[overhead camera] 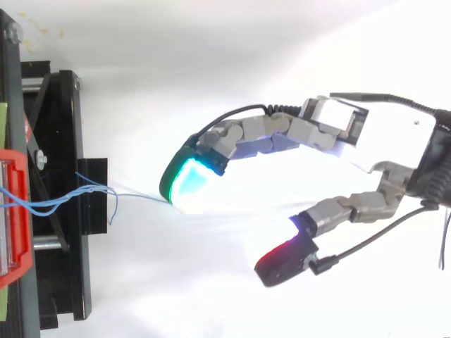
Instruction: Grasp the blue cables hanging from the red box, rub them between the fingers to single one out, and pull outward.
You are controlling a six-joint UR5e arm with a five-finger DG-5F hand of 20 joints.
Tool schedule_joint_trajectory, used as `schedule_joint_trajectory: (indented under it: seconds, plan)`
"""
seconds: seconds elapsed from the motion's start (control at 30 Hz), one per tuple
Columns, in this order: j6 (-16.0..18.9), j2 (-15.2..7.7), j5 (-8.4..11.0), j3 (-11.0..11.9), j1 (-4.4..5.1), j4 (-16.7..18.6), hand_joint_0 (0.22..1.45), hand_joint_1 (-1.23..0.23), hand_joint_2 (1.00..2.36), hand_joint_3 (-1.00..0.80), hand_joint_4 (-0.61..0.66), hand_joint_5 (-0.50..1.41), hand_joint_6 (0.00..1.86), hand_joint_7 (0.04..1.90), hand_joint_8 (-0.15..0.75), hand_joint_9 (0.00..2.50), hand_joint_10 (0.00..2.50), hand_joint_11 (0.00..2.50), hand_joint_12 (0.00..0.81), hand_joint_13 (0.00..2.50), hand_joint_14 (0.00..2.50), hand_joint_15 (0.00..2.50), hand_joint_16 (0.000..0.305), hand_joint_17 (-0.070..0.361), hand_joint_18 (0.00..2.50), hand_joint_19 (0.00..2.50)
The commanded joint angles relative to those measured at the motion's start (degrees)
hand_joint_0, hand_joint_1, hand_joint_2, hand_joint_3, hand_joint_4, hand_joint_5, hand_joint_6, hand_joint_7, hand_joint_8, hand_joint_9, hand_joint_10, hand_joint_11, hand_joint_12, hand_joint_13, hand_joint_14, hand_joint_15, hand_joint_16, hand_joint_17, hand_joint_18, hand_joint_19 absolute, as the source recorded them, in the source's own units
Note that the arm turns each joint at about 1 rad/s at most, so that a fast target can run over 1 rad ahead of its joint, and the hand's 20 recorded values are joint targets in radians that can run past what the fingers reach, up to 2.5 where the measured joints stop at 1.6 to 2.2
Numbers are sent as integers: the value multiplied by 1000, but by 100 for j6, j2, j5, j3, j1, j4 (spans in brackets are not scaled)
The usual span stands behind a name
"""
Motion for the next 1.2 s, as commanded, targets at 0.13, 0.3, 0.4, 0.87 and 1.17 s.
schedule_joint_trajectory:
  seconds: [0.13,0.3,0.4,0.87,1.17]
  plan:
    - [-231,-37,334,4,119,181,470,-960,1000,-500,307,-151,502,795,207,765,0,32,284,515,0,16,36,82,371,142]
    - [-345,-37,466,-5,163,243,505,-972,1000,-500,286,-148,502,800,169,821,0,35,243,605,2,36,29,65,451,150]
    - [-415,-116,501,4,154,322,525,-951,1000,-500,277,-145,502,798,152,858,0,41,227,651,0,53,25,57,508,169]
    - [-117,-925,518,452,93,585,347,-682,1000,-500,227,-194,502,795,249,494,0,0,359,252,0,1,56,125,69,97]
    - [-327,-933,729,452,93,568,350,-629,1000,-500,156,-256,501,761,233,0,0,0,360,0,1,0,62,140,0,96]
